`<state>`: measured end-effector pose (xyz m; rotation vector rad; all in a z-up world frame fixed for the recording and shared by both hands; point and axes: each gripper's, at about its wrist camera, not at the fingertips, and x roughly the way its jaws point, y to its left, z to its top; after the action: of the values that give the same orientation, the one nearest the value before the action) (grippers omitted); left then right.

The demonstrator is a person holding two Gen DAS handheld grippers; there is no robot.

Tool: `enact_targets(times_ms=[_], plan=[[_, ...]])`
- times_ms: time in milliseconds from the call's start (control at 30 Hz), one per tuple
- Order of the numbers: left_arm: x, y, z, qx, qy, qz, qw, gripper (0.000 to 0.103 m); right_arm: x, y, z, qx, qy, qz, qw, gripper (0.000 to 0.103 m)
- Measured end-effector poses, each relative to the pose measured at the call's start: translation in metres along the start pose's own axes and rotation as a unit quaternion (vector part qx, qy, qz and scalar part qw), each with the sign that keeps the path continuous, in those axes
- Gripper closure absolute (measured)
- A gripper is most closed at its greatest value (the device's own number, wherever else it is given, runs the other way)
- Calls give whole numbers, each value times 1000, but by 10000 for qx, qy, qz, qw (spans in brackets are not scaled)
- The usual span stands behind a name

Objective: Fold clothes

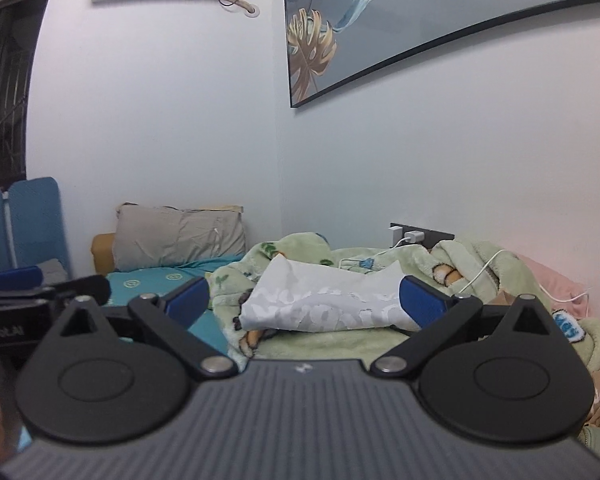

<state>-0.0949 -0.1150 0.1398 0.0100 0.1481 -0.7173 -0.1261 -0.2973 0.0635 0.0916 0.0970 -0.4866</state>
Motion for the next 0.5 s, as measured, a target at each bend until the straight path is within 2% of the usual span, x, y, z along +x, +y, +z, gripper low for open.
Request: enact_targets(times_ms=[400, 500], plan=[[6, 16, -9, -236, -79, 153, 9996, 0, 20, 7, -17, -9, 152, -95, 9998, 0], [11, 18, -11, -296, 52, 205, 9993, 0, 23, 8, -17, 21, 163, -116, 9998, 0]])
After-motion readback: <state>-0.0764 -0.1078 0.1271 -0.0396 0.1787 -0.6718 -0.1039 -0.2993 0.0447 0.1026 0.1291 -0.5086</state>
